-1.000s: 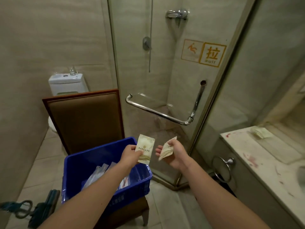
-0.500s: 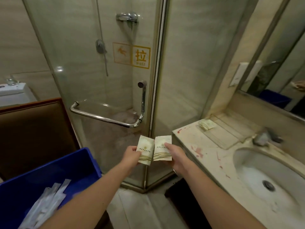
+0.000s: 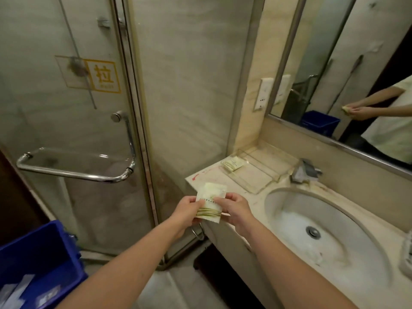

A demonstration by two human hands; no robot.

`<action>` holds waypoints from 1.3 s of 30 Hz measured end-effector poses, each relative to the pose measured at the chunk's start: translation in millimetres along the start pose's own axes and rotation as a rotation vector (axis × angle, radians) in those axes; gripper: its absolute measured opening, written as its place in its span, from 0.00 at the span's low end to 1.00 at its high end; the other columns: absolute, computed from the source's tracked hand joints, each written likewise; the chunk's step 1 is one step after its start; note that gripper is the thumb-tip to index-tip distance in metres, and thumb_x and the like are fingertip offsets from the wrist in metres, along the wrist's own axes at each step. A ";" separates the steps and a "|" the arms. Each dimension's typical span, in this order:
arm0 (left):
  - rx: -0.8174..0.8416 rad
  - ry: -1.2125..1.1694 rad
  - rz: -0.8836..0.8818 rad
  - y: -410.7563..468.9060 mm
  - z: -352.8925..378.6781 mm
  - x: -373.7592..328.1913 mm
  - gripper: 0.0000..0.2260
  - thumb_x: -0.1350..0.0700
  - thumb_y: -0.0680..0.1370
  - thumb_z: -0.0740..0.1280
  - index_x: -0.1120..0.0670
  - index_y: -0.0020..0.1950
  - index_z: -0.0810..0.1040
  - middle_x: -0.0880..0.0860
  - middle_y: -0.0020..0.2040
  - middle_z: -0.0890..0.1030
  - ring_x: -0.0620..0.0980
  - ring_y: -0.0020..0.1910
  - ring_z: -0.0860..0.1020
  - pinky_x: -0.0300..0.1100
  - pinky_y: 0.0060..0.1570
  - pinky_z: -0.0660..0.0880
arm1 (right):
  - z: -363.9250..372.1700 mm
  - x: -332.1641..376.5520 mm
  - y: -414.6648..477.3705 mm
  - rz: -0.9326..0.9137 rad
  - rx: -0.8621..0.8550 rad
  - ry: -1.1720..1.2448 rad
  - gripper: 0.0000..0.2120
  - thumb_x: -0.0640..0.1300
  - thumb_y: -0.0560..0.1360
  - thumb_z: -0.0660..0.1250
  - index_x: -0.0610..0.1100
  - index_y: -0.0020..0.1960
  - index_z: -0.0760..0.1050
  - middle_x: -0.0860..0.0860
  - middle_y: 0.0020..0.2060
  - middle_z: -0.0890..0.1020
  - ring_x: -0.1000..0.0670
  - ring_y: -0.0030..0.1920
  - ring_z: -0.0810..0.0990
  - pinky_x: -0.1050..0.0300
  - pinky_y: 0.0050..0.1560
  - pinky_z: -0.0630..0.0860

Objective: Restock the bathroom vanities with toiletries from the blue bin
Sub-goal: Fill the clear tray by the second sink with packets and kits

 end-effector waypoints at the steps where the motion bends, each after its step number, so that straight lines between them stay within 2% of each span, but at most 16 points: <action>1: 0.015 0.018 0.010 0.8 8.4 -1.4 0.10 0.58 0.80 0.65 0.59 0.60 0.74 0.59 0.53 0.82 0.54 0.49 0.81 0.48 0.47 0.79 | -8.6 0.5 1.9 -0.008 -0.018 -0.018 0.10 0.36 0.73 0.72 0.38 0.52 0.76 0.40 0.49 0.83 0.44 0.44 0.84 0.53 0.36 0.81; 4: 0.084 0.047 0.032 5.6 29.9 -4.4 0.10 0.61 0.79 0.66 0.61 0.59 0.77 0.59 0.52 0.83 0.54 0.47 0.82 0.42 0.41 0.79 | -32.2 1.9 6.6 -0.057 -0.071 -0.063 0.10 0.36 0.73 0.72 0.38 0.51 0.74 0.40 0.51 0.81 0.44 0.47 0.84 0.55 0.34 0.80; 7: 0.091 0.072 0.023 16.3 46.7 -7.4 0.12 0.61 0.79 0.67 0.61 0.61 0.76 0.59 0.54 0.83 0.57 0.52 0.82 0.46 0.45 0.80 | -51.7 3.2 12.5 -0.086 -0.120 -0.065 0.17 0.33 0.72 0.71 0.40 0.58 0.71 0.41 0.54 0.78 0.43 0.52 0.82 0.54 0.37 0.81; 10: 0.080 0.118 0.031 29.9 64.2 -11.1 0.13 0.59 0.78 0.68 0.59 0.61 0.75 0.58 0.52 0.83 0.52 0.45 0.82 0.38 0.34 0.76 | -69.1 5.4 19.2 -0.099 -0.158 -0.105 0.26 0.33 0.71 0.71 0.47 0.65 0.67 0.43 0.53 0.76 0.44 0.53 0.80 0.53 0.42 0.81; 12: 0.100 0.150 0.038 40.7 75.5 -13.3 0.12 0.59 0.78 0.68 0.59 0.60 0.75 0.56 0.51 0.83 0.51 0.44 0.82 0.40 0.36 0.77 | -80.3 7.3 26.6 -0.125 -0.190 -0.173 0.29 0.35 0.71 0.71 0.50 0.68 0.66 0.43 0.52 0.77 0.45 0.50 0.80 0.55 0.41 0.79; 15: 0.145 0.182 0.056 61.4 90.8 -17.7 0.13 0.59 0.78 0.69 0.60 0.61 0.73 0.57 0.54 0.82 0.53 0.50 0.82 0.45 0.46 0.80 | -94.9 10.2 43.4 -0.145 -0.246 -0.241 0.30 0.37 0.71 0.71 0.52 0.69 0.65 0.45 0.49 0.79 0.48 0.44 0.80 0.55 0.38 0.78; 19: 0.161 0.243 0.101 99.2 107.9 -32.2 0.14 0.60 0.76 0.70 0.59 0.60 0.74 0.56 0.53 0.82 0.51 0.48 0.81 0.39 0.40 0.79 | -108.5 20.2 78.3 -0.170 -0.287 -0.279 0.32 0.35 0.71 0.69 0.52 0.71 0.65 0.44 0.48 0.81 0.49 0.43 0.81 0.57 0.37 0.77; 22: 0.180 0.279 0.118 136.1 118.8 -46.9 0.14 0.59 0.75 0.72 0.59 0.59 0.75 0.55 0.52 0.82 0.50 0.46 0.81 0.40 0.42 0.78 | -115.0 30.6 112.9 -0.164 -0.318 -0.282 0.31 0.34 0.71 0.69 0.52 0.70 0.66 0.44 0.47 0.81 0.48 0.45 0.81 0.57 0.39 0.77; 27: 0.193 0.339 0.152 206.2 131.2 -72.2 0.14 0.58 0.73 0.73 0.55 0.56 0.74 0.49 0.43 0.79 0.44 0.38 0.78 0.35 0.36 0.73 | -118.3 49.8 179.1 -0.163 -0.371 -0.296 0.29 0.35 0.71 0.69 0.52 0.69 0.68 0.43 0.47 0.80 0.45 0.46 0.82 0.51 0.45 0.79; 31: 0.191 0.484 0.197 261.8 135.1 -85.2 0.15 0.54 0.72 0.75 0.49 0.54 0.73 0.47 0.42 0.74 0.44 0.38 0.77 0.39 0.44 0.76 | -116.8 57.7 229.2 -0.142 -0.407 -0.300 0.29 0.37 0.71 0.71 0.53 0.68 0.68 0.41 0.49 0.80 0.42 0.49 0.81 0.47 0.49 0.79; 34: 0.222 0.581 0.228 302.8 138.0 -90.1 0.14 0.53 0.72 0.75 0.49 0.53 0.73 0.47 0.39 0.75 0.48 0.40 0.78 0.49 0.52 0.78 | -116.6 59.3 264.6 -0.132 -0.425 -0.300 0.29 0.36 0.71 0.71 0.50 0.69 0.69 0.44 0.46 0.80 0.43 0.48 0.81 0.46 0.51 0.80; 36: 0.231 0.648 0.223 327.7 138.6 -89.2 0.14 0.52 0.72 0.75 0.49 0.53 0.74 0.46 0.39 0.75 0.47 0.39 0.77 0.51 0.54 0.77 | -116.0 57.4 286.4 -0.108 -0.427 -0.300 0.28 0.36 0.71 0.71 0.50 0.68 0.69 0.46 0.43 0.78 0.44 0.46 0.81 0.45 0.50 0.79; 39: 0.224 0.747 0.246 361.2 140.3 -86.8 0.17 0.51 0.71 0.74 0.51 0.57 0.76 0.49 0.50 0.80 0.48 0.48 0.78 0.48 0.58 0.75 | -115.4 49.3 316.4 -0.065 -0.434 -0.288 0.28 0.37 0.70 0.71 0.51 0.68 0.69 0.49 0.39 0.75 0.48 0.40 0.78 0.50 0.46 0.78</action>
Point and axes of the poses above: each hand's wrist, its own y-axis towards the middle knuckle, its own z-axis out of the palm, x = y × z, the point moved 4 cm from there along y, towards the middle knuckle
